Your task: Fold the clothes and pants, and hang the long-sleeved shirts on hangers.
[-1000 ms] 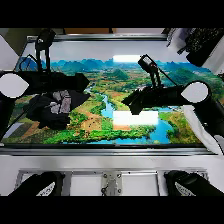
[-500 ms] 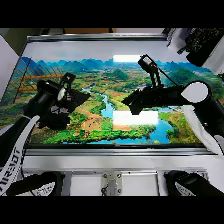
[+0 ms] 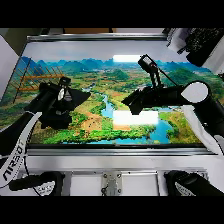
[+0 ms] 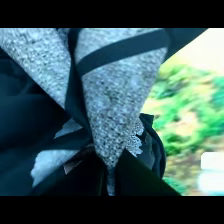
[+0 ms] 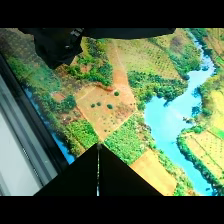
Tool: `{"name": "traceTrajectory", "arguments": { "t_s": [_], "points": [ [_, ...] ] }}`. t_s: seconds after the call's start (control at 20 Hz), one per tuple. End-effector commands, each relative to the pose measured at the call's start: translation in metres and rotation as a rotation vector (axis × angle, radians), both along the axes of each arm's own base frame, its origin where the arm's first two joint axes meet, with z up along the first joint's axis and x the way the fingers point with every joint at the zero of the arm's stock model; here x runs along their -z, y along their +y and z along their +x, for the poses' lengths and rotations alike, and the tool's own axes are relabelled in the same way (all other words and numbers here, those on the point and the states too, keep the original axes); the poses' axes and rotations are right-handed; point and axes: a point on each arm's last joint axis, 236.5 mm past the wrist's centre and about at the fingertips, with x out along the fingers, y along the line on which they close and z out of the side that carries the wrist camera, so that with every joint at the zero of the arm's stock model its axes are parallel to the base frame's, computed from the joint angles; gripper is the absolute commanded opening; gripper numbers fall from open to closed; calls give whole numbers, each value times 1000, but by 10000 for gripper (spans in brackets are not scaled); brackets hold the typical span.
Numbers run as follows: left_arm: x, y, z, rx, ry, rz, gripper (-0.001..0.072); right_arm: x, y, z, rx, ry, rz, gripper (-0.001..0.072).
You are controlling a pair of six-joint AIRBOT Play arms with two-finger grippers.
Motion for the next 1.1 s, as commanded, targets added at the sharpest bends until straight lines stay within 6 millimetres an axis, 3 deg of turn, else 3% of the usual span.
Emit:
{"name": "traceTrajectory", "arguments": {
  "t_s": [0.0,0.1,0.2,0.3,0.4,0.5,0.6,0.75,0.95,1.05],
  "points": [
    [-82,-65,17,76,-153,-200,14,-7,8,-4,-7,26,54,19],
    [-157,-111,19,157,-306,-322,13,-20,19,-12,-26,63,135,19],
    [-227,-146,7,253,-447,-395,14,-27,15,-6,-53,-30,117,15],
    [-290,-174,-15,343,-570,-467,13,-47,-15,22,77,-91,115,15],
    [-343,-194,-38,418,-674,-539,14,-83,-63,54,292,-176,155,15],
    [-374,-205,-57,466,-728,-586,14,-116,-111,69,477,-243,214,15],
    [-376,-210,-63,477,-726,-600,14,-134,-143,69,576,-267,245,15],
    [-344,-226,-51,421,-670,-643,14,-148,-173,66,664,-290,267,15],
    [-289,-296,-14,431,-590,-775,13,-146,-176,66,669,-287,259,15],
    [-256,-315,9,422,-542,-754,26,-144,-176,65,667,-283,247,15]
  ]
}}
